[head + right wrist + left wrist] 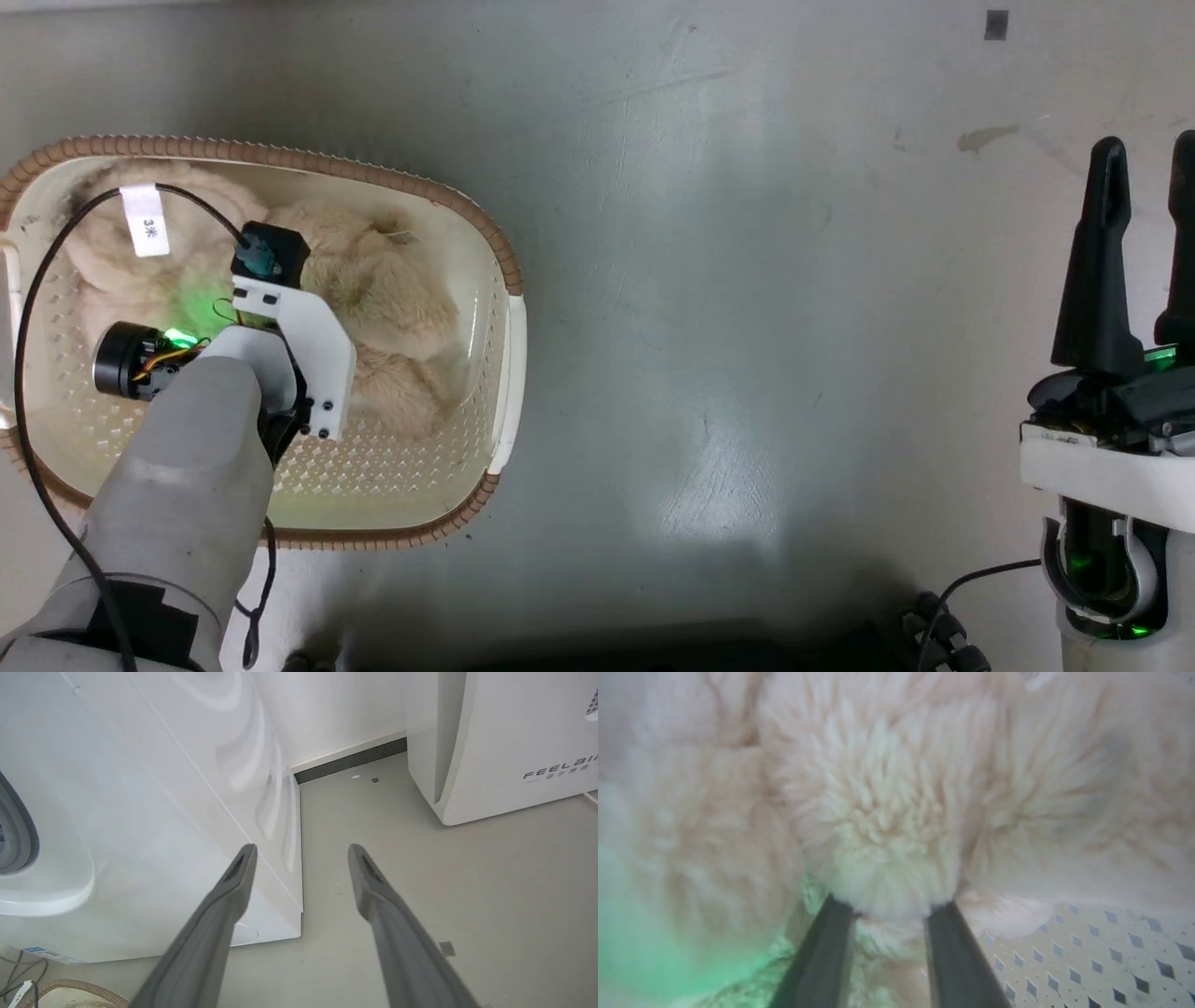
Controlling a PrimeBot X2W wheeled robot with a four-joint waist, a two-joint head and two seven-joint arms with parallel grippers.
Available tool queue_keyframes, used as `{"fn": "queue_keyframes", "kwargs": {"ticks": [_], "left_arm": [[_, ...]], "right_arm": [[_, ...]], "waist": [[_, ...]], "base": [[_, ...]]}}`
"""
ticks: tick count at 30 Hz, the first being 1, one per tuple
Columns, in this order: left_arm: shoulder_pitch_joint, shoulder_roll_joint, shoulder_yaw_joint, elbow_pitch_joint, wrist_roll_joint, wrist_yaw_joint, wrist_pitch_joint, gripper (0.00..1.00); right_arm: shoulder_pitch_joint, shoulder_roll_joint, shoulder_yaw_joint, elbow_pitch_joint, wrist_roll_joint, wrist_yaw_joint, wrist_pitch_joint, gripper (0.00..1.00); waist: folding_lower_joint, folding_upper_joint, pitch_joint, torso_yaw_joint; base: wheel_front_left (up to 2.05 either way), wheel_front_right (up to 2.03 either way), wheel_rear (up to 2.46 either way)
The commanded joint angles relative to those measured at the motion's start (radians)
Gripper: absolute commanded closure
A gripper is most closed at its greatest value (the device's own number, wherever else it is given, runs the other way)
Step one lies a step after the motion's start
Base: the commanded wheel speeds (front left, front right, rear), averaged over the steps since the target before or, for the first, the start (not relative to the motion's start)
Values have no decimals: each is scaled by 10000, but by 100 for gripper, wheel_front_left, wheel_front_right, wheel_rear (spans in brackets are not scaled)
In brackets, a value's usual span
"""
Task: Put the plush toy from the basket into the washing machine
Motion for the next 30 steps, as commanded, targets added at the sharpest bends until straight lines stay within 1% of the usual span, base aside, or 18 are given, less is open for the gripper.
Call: {"fn": "queue_keyframes", "kwargs": {"ticks": [1,4,10,14,24,30], "left_arm": [[162,-1,-42,119,-110,-35,81,100],[232,-4,-96,119,-163,-88,-1,100],[509,40,-288,119,-130,-136,-757,100],[804,-52,-304,119,-262,-177,-1431,100],[1640,-324,-702,119,-282,-241,-3127,100],[2331,-508,-575,32,-541,-199,-3790,100]], "right_arm": [[-200,-10,1,9,69,6,-45,0],[-188,-10,21,85,89,6,-45,0],[-162,-10,107,289,198,6,-45,0],[12,-10,162,538,229,6,-45,0],[785,-10,301,1137,157,6,-45,0],[1392,-10,335,1441,119,6,-45,0]], "waist": [[0,0,-64,0],[0,0,-278,1],[0,0,-1046,-22],[0,0,-1804,61],[0,0,-3740,470],[0,0,-4960,680]], "base": [[0,0,0],[0,0,0],[0,0,0],[0,0,0],[0,0,0],[0,0,0]]}}
